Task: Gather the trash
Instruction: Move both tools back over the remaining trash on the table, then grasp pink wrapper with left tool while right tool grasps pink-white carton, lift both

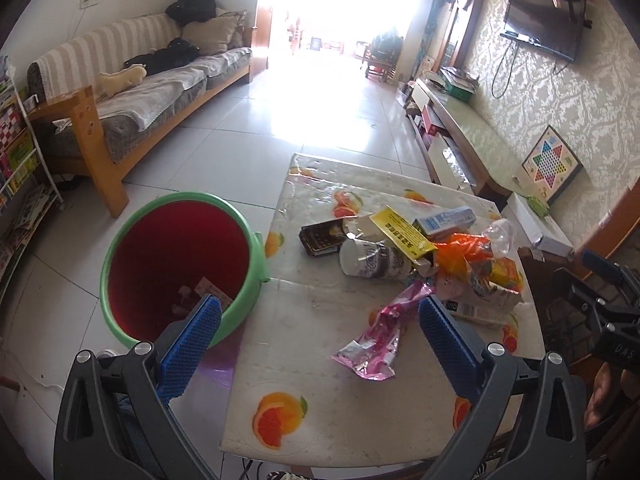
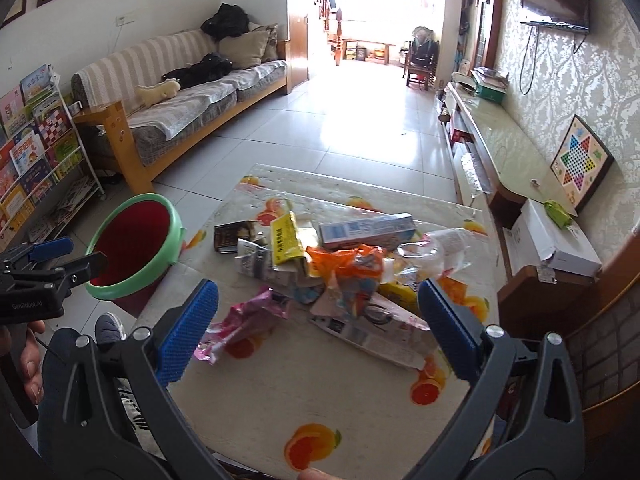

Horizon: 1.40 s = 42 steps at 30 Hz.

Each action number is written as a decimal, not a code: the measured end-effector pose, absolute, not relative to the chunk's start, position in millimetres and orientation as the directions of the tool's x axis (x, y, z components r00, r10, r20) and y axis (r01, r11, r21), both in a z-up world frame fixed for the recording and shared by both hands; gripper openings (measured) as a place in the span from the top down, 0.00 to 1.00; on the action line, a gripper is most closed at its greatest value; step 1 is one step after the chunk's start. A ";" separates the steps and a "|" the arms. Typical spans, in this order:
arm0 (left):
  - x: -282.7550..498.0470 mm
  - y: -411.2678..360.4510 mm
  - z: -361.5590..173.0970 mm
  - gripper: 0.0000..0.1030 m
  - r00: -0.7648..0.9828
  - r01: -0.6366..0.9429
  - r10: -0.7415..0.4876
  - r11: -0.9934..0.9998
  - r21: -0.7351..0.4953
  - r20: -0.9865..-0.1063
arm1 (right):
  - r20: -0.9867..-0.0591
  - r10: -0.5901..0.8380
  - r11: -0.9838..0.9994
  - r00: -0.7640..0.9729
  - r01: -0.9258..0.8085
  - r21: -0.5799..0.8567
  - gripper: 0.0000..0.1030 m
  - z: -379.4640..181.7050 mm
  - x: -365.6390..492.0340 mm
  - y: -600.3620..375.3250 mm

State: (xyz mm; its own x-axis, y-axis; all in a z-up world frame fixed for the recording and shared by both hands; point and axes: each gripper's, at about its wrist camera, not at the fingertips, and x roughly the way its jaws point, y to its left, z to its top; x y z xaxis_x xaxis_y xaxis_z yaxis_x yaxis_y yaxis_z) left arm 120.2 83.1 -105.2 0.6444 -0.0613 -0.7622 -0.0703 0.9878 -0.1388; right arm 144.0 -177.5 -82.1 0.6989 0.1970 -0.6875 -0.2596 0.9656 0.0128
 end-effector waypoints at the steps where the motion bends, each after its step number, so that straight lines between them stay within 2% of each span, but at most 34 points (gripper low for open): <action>1: 122.0 77.0 -107.4 0.08 0.637 -0.057 -0.068 0.989 -0.135 -0.768 | -0.686 0.184 0.970 0.704 -0.243 0.011 0.04 -82.9 142.2 -188.1; 10: 134.6 33.0 -128.6 0.08 0.573 0.039 -0.087 0.996 -0.079 -0.815 | -0.729 0.129 0.985 0.672 -0.173 0.015 0.04 -105.8 139.9 -239.8; 19: 157.5 1.6 -158.8 0.08 0.472 0.146 -0.121 0.988 -0.057 -0.873 | -0.772 0.144 0.983 0.620 -0.181 0.038 0.04 -134.7 149.0 -256.1; 32: 207.1 -21.9 -231.6 0.08 0.311 0.222 -0.040 0.974 0.032 -0.950 | -0.822 0.146 0.966 0.550 -0.260 -0.002 0.04 -181.4 184.8 -255.5; 38: 220.4 -23.2 -249.0 0.08 0.291 0.219 -0.003 0.974 0.063 -0.957 | -0.841 0.156 0.955 0.519 -0.297 -0.007 0.04 -202.8 209.6 -252.0; 41: 220.4 -26.2 -253.1 0.10 0.290 0.218 0.002 0.974 0.068 -0.957 | -0.847 0.161 0.947 0.506 -0.320 -0.011 0.04 -212.9 220.2 -250.9; 42: 221.0 -26.8 -252.8 0.14 0.293 0.215 -0.002 0.975 0.063 -0.956 | -0.850 0.167 0.945 0.499 -0.328 -0.007 0.04 -215.9 223.6 -250.7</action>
